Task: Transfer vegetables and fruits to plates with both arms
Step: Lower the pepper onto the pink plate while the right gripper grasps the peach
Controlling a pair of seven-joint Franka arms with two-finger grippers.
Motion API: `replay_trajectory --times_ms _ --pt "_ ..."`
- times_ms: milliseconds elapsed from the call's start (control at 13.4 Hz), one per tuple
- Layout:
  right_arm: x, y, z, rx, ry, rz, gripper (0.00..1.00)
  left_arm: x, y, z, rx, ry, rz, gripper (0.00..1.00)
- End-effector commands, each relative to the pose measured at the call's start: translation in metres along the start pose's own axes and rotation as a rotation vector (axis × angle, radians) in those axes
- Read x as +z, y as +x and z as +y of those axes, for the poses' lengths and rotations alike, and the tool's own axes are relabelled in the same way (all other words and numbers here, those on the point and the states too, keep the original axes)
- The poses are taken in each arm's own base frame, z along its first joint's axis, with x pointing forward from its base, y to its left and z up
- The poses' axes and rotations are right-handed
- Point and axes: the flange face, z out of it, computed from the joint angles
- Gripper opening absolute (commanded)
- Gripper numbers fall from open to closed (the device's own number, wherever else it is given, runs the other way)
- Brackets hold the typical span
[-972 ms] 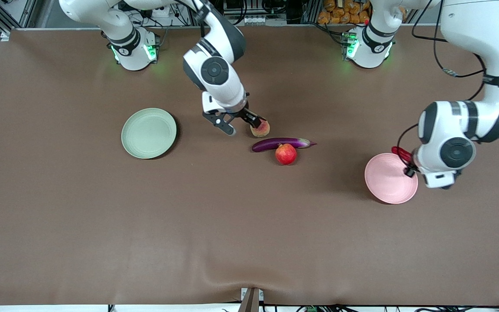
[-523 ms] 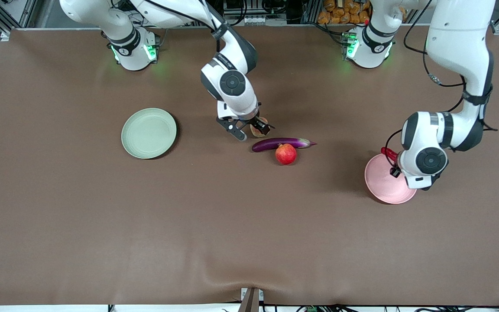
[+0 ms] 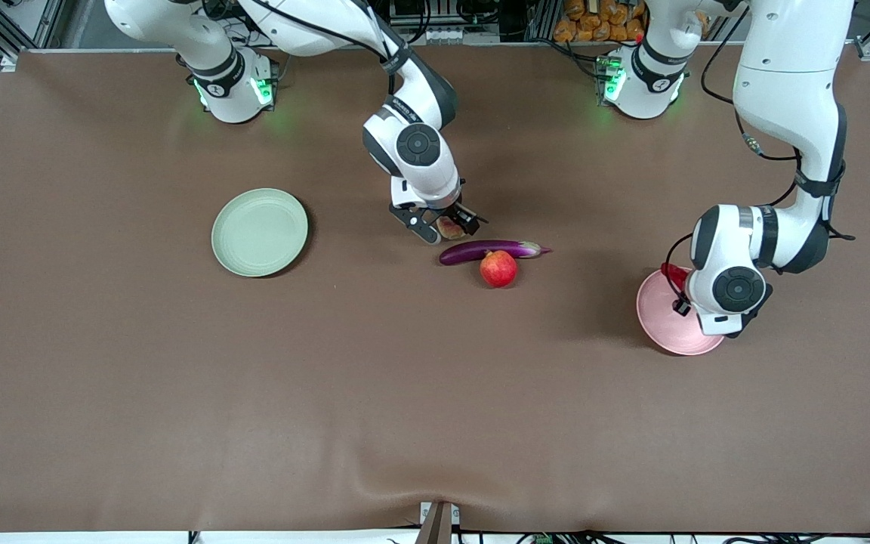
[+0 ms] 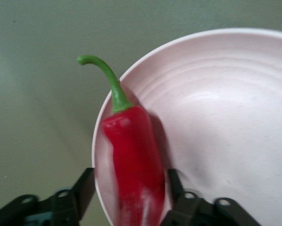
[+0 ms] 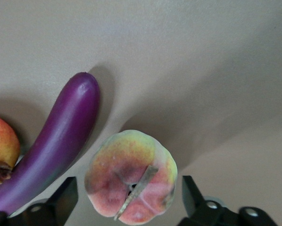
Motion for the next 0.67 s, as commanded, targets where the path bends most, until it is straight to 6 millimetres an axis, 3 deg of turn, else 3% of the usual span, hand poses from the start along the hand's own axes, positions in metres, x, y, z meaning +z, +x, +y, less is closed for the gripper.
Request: replay_trajectory --times_ms 0,75,149,224,374,598 --pt "-0.001 -0.001 -0.006 -0.010 0.009 0.031 0.30 -0.022 0.009 0.007 -0.004 0.001 0.033 1.00" --pt "-0.003 0.001 -0.006 -0.015 0.005 0.035 0.11 -0.039 0.015 0.011 -0.011 -0.021 0.047 1.00" --pt "-0.007 0.005 -0.006 -0.016 0.004 0.037 0.00 -0.063 0.023 0.014 -0.027 -0.053 0.065 1.00" --pt "-0.013 0.009 -0.006 -0.015 -0.002 0.037 0.00 -0.087 0.028 0.016 -0.035 -0.056 0.070 1.00" --pt "-0.053 0.030 -0.006 -0.007 -0.053 0.023 0.00 -0.124 0.028 0.017 -0.050 -0.028 0.053 1.00" --pt "-0.114 0.070 0.014 -0.089 -0.176 -0.021 0.00 -0.160 -0.017 0.035 -0.098 0.002 0.060 1.00"
